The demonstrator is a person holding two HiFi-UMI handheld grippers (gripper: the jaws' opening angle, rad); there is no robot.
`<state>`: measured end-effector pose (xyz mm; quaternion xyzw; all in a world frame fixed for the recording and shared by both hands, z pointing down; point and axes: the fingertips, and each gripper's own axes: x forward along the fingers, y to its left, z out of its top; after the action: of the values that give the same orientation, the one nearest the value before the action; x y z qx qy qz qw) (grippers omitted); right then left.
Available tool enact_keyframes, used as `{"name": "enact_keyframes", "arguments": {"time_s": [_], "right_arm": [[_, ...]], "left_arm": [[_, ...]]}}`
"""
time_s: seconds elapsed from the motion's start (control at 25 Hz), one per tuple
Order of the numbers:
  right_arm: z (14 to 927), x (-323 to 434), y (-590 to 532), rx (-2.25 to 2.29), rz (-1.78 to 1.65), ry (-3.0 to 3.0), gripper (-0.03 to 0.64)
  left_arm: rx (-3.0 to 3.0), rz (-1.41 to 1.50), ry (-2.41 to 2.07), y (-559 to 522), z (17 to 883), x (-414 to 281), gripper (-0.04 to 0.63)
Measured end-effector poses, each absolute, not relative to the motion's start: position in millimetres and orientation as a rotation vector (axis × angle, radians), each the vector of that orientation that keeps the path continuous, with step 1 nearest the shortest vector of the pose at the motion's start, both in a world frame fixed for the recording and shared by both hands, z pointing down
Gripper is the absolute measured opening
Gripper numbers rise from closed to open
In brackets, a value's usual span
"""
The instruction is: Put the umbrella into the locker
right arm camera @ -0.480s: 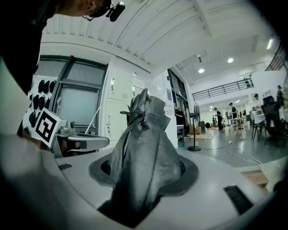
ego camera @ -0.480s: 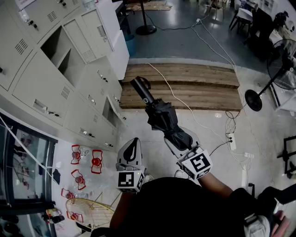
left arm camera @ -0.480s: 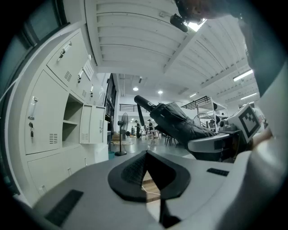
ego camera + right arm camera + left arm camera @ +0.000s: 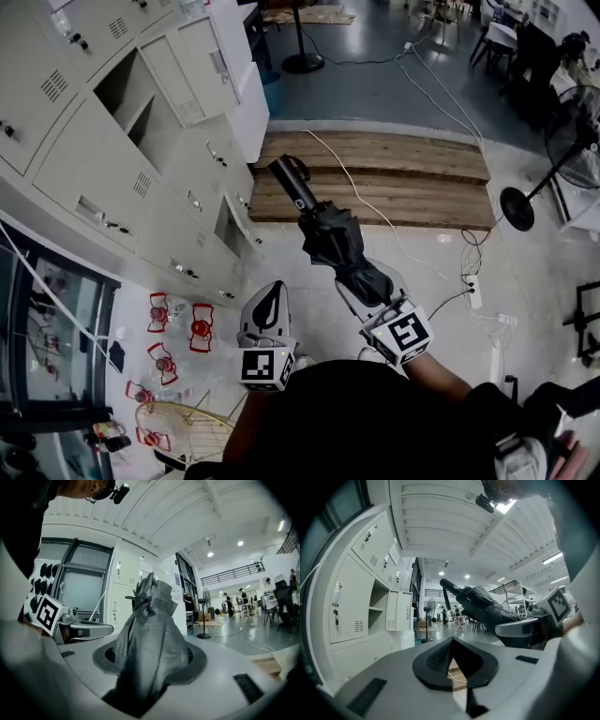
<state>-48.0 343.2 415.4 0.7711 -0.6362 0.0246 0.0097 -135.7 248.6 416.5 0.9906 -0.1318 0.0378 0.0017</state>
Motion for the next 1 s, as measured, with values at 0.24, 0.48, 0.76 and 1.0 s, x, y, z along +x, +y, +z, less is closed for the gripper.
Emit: {"name": "enact_keyframes", "arguments": {"time_s": [0.24, 0.48, 0.76, 1.0], "right_arm": [[413.4, -61.2, 322.6, 2.451, 0.136, -2.005, 0.216], [415.3, -77.1, 300.5, 2.443, 0.125, -2.012, 0.221], [422.2, -100.3, 278.2, 2.446, 0.132, -2.012, 0.221], [420.4, -96.8, 253.9, 2.410, 0.115, -2.044, 0.221]], "left_arm": [[3.103, 0.125, -0.435, 226.2, 421.2, -154.3, -0.002], [3.107, 0.128, -0.432, 200.9, 425.7, -173.1, -0.002], [3.046, 0.105, -0.418, 173.3, 424.5, -197.4, -0.002], [3.051, 0.087, -0.436, 149.3, 418.9, -189.9, -0.002]]}}
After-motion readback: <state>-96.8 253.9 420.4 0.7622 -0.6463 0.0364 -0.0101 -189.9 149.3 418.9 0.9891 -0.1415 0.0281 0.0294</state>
